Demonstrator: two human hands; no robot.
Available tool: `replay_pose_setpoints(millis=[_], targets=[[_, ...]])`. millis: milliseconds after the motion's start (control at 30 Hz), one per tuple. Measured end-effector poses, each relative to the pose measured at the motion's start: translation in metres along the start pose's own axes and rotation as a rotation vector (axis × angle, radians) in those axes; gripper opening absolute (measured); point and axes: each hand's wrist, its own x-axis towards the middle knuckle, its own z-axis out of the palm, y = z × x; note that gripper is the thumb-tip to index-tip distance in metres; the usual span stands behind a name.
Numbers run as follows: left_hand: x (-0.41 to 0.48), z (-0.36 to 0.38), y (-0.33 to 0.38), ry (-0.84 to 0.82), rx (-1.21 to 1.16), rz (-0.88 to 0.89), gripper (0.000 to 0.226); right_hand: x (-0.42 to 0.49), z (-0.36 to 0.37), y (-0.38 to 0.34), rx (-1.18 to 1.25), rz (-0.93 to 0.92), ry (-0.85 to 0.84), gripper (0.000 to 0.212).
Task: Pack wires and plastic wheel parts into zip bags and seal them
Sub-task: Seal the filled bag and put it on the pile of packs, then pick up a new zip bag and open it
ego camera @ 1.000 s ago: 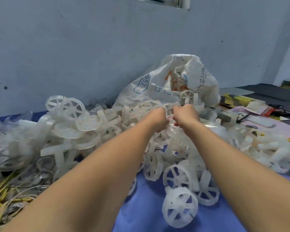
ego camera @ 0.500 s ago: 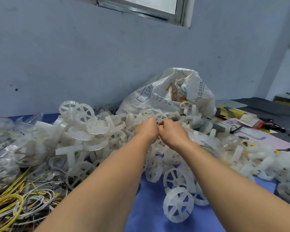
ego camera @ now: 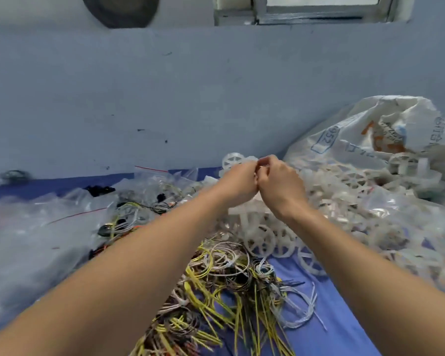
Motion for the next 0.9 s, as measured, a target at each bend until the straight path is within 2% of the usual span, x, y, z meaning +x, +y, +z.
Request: replay_pose_setpoints(millis=[267,367,467,533,633,733,833,900], targets=[[-0.157,-0.133,-0.142,-0.004,0.273,-0.343,0.025,-0.094,0.112,-0.155,0.151,-0.236,-0.276,0.03],[-0.201,-0.162,-0.182,-0.004,0.36,-0.443,0.023,-0.118,0.135,-0.18,0.176,-0.244,-0.395,0.034],[-0.234,-0.177,-0.213,-0.101,0.403,-0.534,0.022,-0.136,0.153,-0.201,0.203,-0.226,-0.52,0.036],[-0.246,-0.179,-0.223,-0.186,0.478,-0.56,0.024,-0.146,0.164,-0.211,0.231,-0.156,-0.601,0.034],[-0.255,-0.171,-0.227,-0.266,0.615,-0.487,0.028,-0.155,0.18,-0.216,0.215,-0.015,-0.744,0.03],[-0.261,-0.155,-0.227,-0.311,0.615,-0.464,0.031,-0.163,0.191,-0.217,0.262,0.106,-0.807,0.025],[-0.264,-0.144,-0.225,-0.232,0.435,-0.552,0.033,-0.168,0.199,-0.218,0.498,0.263,-0.798,0.017],[-0.261,-0.144,-0.22,-0.072,0.228,-0.631,0.038,-0.168,0.193,-0.226,0.668,0.37,-0.742,0.018]])
